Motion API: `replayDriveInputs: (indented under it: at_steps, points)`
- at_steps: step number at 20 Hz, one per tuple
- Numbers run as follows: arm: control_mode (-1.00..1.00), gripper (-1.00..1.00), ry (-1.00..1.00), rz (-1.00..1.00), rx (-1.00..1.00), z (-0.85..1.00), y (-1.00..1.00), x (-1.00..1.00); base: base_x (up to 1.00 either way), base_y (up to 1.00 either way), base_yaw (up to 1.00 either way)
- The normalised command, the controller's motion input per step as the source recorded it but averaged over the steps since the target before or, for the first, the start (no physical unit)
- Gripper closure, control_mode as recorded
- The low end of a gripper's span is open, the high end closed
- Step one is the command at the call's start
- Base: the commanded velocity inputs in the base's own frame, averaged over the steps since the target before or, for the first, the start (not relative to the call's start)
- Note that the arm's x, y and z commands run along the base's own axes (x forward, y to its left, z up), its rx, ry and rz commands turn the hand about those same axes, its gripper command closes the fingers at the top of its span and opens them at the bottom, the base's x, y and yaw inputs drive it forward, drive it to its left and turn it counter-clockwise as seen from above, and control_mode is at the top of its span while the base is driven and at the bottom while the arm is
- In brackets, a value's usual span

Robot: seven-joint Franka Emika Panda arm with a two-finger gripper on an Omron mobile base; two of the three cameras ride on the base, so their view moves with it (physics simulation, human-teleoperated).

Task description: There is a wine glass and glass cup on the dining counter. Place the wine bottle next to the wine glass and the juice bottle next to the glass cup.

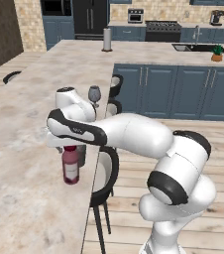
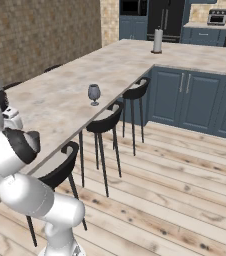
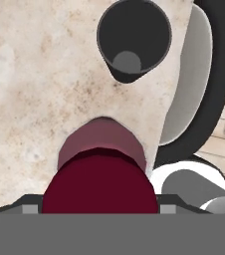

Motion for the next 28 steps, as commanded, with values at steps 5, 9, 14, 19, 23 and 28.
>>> replayDriveInputs:
  at_steps: [5, 9, 14, 19, 23, 28]
  points:
    - [-1.00, 1.00, 0.00, 0.00, -0.01, -0.02, 0.09, 0.20, 0.00, 0.00, 0.00]
    - [-1.00, 1.00, 0.00, 0.00, -0.02, 0.00, 0.02, 0.15, 0.00, 0.00, 0.00]
    - [-1.00, 1.00, 0.00, 0.00, -0.04, -0.02, 0.02, 0.14, 0.00, 0.00, 0.00]
    - [-1.00, 1.00, 0.00, 0.00, -0.04, -0.09, 0.01, 0.14, 0.00, 0.00, 0.00]
    - [-1.00, 1.00, 0.00, 0.00, -0.03, -0.14, 0.00, 0.09, 0.00, 0.00, 0.00]
    - [-1.00, 1.00, -0.01, 0.00, 0.00, -0.19, 0.00, 0.11, 0.00, 0.00, 0.00]
